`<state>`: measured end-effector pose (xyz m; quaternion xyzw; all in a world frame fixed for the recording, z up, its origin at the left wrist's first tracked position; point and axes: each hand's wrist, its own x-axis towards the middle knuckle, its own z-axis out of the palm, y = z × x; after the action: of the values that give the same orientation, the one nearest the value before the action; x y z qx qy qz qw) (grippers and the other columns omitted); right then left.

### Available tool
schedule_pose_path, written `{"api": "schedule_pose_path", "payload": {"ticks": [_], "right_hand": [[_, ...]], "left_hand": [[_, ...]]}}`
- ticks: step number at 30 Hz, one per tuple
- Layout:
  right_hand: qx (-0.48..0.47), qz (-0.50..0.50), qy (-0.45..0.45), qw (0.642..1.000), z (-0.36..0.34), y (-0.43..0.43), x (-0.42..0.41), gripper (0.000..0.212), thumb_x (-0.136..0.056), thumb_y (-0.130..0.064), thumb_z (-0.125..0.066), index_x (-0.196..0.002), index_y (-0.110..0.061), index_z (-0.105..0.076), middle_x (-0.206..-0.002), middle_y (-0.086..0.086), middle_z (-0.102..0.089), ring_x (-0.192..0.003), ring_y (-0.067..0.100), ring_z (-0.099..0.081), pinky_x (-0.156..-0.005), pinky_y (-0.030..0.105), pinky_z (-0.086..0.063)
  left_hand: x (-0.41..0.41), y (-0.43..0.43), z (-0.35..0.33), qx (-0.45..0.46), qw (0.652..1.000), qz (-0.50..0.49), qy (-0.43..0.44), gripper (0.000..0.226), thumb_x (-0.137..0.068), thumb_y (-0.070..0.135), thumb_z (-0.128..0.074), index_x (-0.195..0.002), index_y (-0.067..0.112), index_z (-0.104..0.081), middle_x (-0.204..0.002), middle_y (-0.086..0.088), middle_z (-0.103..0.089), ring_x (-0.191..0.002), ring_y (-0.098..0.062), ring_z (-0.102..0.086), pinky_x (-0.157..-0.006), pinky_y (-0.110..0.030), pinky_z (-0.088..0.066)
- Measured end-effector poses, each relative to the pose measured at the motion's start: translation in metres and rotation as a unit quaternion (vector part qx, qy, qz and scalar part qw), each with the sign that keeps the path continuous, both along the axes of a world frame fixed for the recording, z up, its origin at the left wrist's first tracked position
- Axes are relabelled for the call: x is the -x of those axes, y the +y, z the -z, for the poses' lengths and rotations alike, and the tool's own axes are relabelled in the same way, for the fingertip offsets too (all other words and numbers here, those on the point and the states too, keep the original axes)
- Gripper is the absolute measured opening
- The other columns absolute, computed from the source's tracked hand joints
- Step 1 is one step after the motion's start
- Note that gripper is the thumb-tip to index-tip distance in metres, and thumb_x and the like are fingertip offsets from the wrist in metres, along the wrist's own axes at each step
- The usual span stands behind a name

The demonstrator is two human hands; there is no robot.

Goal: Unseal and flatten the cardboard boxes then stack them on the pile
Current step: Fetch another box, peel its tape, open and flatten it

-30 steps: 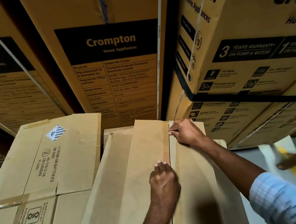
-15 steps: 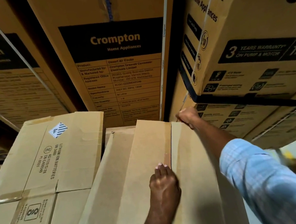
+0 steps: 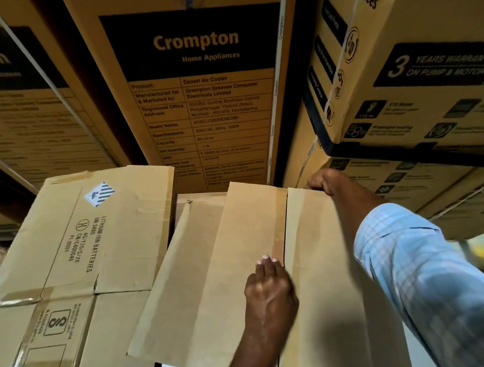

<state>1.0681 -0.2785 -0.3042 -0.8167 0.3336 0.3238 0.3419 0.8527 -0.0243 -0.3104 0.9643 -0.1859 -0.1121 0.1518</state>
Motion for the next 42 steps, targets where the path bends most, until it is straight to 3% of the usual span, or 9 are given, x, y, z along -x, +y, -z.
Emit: {"api": "schedule_pose_path", "payload": {"ticks": [5,9,12,16,20,28,34,39,42], "right_hand": [[-0.054,0.092,-0.104,0.989,0.055,-0.015,-0.027,0.041,-0.091,0.006,-0.052,-0.059,-0.007,-0.074,-0.055,0.007,-0.063,-0.073,0.028,-0.063,-0.077,0.034,-0.056],[0.204,0.133,-0.165,0.956,0.038,-0.011,-0.018,0.041,-0.1,-0.017,-0.056,-0.138,-0.003,-0.057,-0.136,0.017,-0.058,-0.126,0.033,-0.057,-0.102,0.039,-0.046],[0.307,0.107,-0.286,0.902,0.013,0.007,0.001,0.031,-0.097,-0.022,-0.059,-0.12,-0.005,-0.069,-0.121,0.019,-0.066,-0.112,0.036,-0.064,-0.093,0.04,-0.054],[0.254,0.07,-0.418,0.869,0.011,0.072,0.085,0.025,-0.1,-0.022,-0.053,-0.119,-0.014,-0.068,-0.109,0.011,-0.072,-0.098,0.027,-0.069,-0.092,0.041,-0.058],[0.269,-0.039,-0.339,0.901,0.039,0.137,0.17,0.056,-0.106,-0.034,-0.037,-0.158,-0.014,-0.031,-0.166,0.019,-0.02,-0.156,0.032,-0.011,-0.126,0.045,-0.003],[0.257,-0.06,-0.318,0.91,0.04,0.139,0.177,0.068,-0.101,-0.055,-0.005,-0.163,-0.028,-0.016,-0.171,0.007,-0.001,-0.157,0.021,0.007,-0.126,0.044,0.008],[0.337,-0.12,-0.219,0.908,0.038,0.151,0.17,0.077,-0.101,-0.048,-0.037,-0.163,-0.021,0.001,-0.168,0.018,0.01,-0.156,0.036,0.011,-0.123,0.053,0.009],[0.283,-0.072,-0.347,0.891,0.019,0.141,0.117,0.061,-0.099,-0.006,-0.043,-0.157,-0.012,-0.026,-0.155,0.022,-0.038,-0.141,0.038,-0.035,-0.118,0.044,-0.031],[0.248,-0.064,-0.353,0.9,0.017,0.129,0.094,0.053,-0.099,0.0,-0.041,-0.152,-0.007,-0.036,-0.153,0.016,-0.043,-0.14,0.032,-0.039,-0.116,0.039,-0.032]], "left_hand": [[0.005,0.0,0.013,0.021,0.998,0.0,-0.063,0.039,-0.065,0.014,-0.067,-0.1,0.002,-0.079,-0.105,-0.02,-0.076,-0.088,-0.032,-0.075,-0.067,-0.033,-0.059],[0.007,0.0,0.02,0.035,0.993,-0.016,-0.11,0.042,-0.059,0.01,-0.08,-0.1,0.001,-0.079,-0.106,-0.021,-0.076,-0.09,-0.033,-0.075,-0.07,-0.035,-0.06],[0.006,0.0,0.018,0.025,0.994,-0.003,-0.103,0.041,-0.065,0.012,-0.061,-0.1,0.0,-0.078,-0.104,-0.021,-0.076,-0.089,-0.033,-0.075,-0.071,-0.034,-0.06],[0.002,0.0,0.004,0.002,0.996,0.009,-0.085,0.034,-0.063,0.013,-0.064,-0.093,0.001,-0.076,-0.095,-0.02,-0.075,-0.079,-0.033,-0.072,-0.064,-0.034,-0.058],[0.003,0.001,-0.01,-0.002,0.997,0.005,-0.082,0.024,-0.056,0.011,-0.069,-0.079,0.007,-0.074,-0.078,-0.014,-0.071,-0.067,-0.03,-0.068,-0.058,-0.032,-0.054],[-0.003,0.012,-0.047,0.027,0.993,0.003,-0.119,0.015,-0.045,0.01,-0.079,-0.058,0.014,-0.073,-0.049,-0.001,-0.06,-0.038,-0.019,-0.055,-0.039,-0.02,-0.039],[-0.009,0.023,-0.059,0.019,0.991,0.002,-0.132,0.019,-0.045,0.012,-0.085,-0.047,0.016,-0.067,-0.043,0.001,-0.057,-0.032,-0.017,-0.049,-0.039,-0.016,-0.034],[-0.003,0.027,-0.054,0.049,0.986,0.012,-0.16,0.021,-0.035,0.009,-0.081,-0.043,0.012,-0.062,-0.039,-0.001,-0.052,-0.03,-0.021,-0.049,-0.034,-0.019,-0.036],[-0.002,0.029,-0.045,0.046,0.985,0.016,-0.165,0.019,-0.037,0.009,-0.079,-0.044,0.013,-0.062,-0.04,0.0,-0.052,-0.031,-0.019,-0.049,-0.035,-0.02,-0.037]]}}
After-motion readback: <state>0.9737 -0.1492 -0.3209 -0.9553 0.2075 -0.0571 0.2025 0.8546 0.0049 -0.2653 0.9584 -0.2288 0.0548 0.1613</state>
